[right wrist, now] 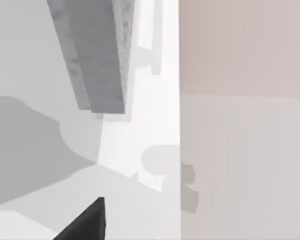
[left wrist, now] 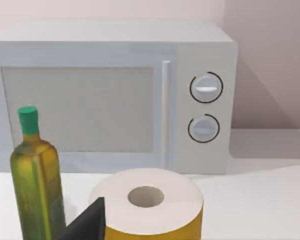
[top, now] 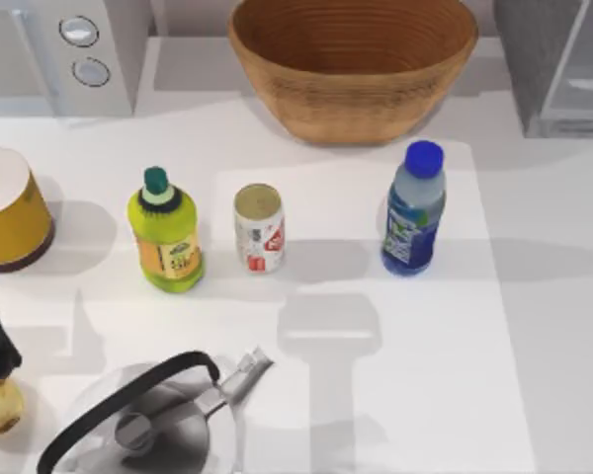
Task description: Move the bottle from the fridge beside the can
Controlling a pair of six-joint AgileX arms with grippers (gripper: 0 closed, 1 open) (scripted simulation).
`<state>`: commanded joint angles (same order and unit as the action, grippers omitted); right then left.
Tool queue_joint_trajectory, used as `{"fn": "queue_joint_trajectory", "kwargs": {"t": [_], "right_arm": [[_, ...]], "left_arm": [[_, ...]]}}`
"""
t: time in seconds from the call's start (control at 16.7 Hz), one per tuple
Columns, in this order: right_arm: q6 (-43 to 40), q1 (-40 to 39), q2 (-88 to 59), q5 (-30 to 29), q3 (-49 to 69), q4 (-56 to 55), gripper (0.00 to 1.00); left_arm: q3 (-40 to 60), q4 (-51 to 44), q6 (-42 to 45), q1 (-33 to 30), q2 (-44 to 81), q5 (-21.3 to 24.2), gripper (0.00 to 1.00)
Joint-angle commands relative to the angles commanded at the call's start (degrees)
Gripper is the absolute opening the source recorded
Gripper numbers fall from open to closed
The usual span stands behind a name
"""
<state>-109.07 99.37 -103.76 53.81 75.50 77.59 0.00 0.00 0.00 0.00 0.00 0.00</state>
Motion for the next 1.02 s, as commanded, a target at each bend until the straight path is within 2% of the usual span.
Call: {"fn": "queue_joint_trajectory", "kwargs": {"t": [0.24, 0.6, 0.72, 0.9, 1.02], "right_arm": [[15.72, -9.74, -0.59, -2.29, -0.18, -13.08, 1.0], [50.72, -29.21, -1.09, -7.28, -0.78, -39.75, 1.0], [60.08, -35.35, -1.1, -8.84, -1.05, -48.11, 1.0], [69.57, -42.62, -1.02, -10.62, -1.37, -57.32, 1.0], [72.82, -45.47, -0.94, -11.29, -1.48, -60.51, 1.0]], "left_arm": [[0.0, 0.0, 0.0, 0.0, 0.0, 0.0, 1.0], [0.0, 0.0, 0.0, 0.0, 0.0, 0.0, 1.0], [0.0, 0.0, 0.0, 0.0, 0.0, 0.0, 1.0], [0.0, 0.0, 0.0, 0.0, 0.0, 0.0, 1.0], [0.0, 0.0, 0.0, 0.0, 0.0, 0.0, 1.0]]}}
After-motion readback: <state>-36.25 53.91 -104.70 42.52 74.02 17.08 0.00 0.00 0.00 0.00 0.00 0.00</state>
